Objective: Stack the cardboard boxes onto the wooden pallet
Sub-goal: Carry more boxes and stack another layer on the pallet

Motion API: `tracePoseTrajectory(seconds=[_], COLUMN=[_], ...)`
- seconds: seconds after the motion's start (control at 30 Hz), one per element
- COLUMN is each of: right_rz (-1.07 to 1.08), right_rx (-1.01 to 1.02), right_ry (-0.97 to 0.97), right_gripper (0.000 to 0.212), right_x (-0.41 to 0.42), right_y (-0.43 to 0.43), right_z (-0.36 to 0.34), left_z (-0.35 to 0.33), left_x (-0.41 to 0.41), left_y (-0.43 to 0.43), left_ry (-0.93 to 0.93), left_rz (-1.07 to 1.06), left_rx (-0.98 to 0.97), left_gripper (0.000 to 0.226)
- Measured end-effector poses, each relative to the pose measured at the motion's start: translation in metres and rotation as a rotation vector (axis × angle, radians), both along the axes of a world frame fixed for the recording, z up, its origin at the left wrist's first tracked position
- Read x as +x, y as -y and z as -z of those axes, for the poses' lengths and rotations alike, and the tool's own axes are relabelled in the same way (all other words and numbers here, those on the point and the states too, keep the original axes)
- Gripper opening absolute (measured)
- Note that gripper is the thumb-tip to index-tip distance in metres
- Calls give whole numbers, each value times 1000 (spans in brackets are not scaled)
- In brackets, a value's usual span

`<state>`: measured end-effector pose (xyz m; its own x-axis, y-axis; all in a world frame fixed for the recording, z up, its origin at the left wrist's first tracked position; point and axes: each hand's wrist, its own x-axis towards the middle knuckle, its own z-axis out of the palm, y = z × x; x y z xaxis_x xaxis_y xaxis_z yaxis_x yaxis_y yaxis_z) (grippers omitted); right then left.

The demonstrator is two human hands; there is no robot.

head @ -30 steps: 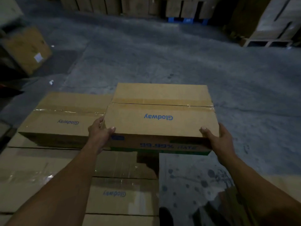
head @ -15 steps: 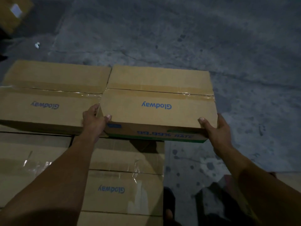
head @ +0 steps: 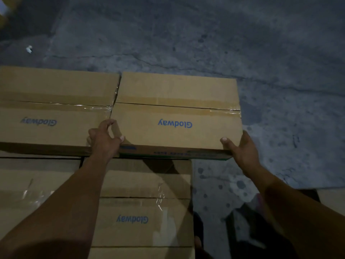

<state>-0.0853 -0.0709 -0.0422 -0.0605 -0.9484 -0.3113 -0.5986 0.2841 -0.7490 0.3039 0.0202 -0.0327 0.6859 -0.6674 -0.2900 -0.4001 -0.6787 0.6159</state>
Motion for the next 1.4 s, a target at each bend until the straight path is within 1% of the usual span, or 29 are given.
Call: tracePoseTrajectory(seconds=[0.27, 0.4, 0.47, 0.53, 0.63, 0.67, 0.73, 0.9, 1.03, 1.2, 1.3, 1.4], right_rz=[34, 16, 0, -29, -40, -36, -37, 11, 109, 228, 326, 422], right_rx=[58, 148, 187, 190, 143, 130, 87, -141, -305, -433, -489, -515], right_ry=[0, 4, -3, -33, -73, -85, -129, -300, -384, -486, -524, -552], right_gripper=[69, 76, 80, 86, 99, 100, 97, 80, 74, 69, 66, 65], right_x=[1, -3, -7, -7, -7, -9, -16, -61, -115, -179, -215, -252], right_y=[4, 11, 13, 11, 1, -6, -19, -80, -166, -273, -322, -363], right_z=[-2, -5, -9, -14, -27, -36, -53, -121, -185, -248, -275, -292], left_z=[-11, -28, -35, -42, -58, -65, -80, -136, -188, -242, -265, -282], left_x=[-11, -27, -43, -62, -87, -96, -113, -166, -220, -286, -329, -374], left_y=[9, 17, 16, 10, 0, -4, -12, -45, -102, -163, -187, -203], left_ry=[99, 247, 299, 329, 357, 364, 379, 406, 427, 492, 491, 521], left_rz=[9, 37, 60, 88, 169, 190, 254, 483, 670, 862, 943, 1033], left_rx=[102, 170, 150, 109, 50, 29, -26, -206, -405, -595, -651, -706], left_gripper=[56, 61, 63, 62, 60, 58, 55, 48, 49, 58, 59, 56])
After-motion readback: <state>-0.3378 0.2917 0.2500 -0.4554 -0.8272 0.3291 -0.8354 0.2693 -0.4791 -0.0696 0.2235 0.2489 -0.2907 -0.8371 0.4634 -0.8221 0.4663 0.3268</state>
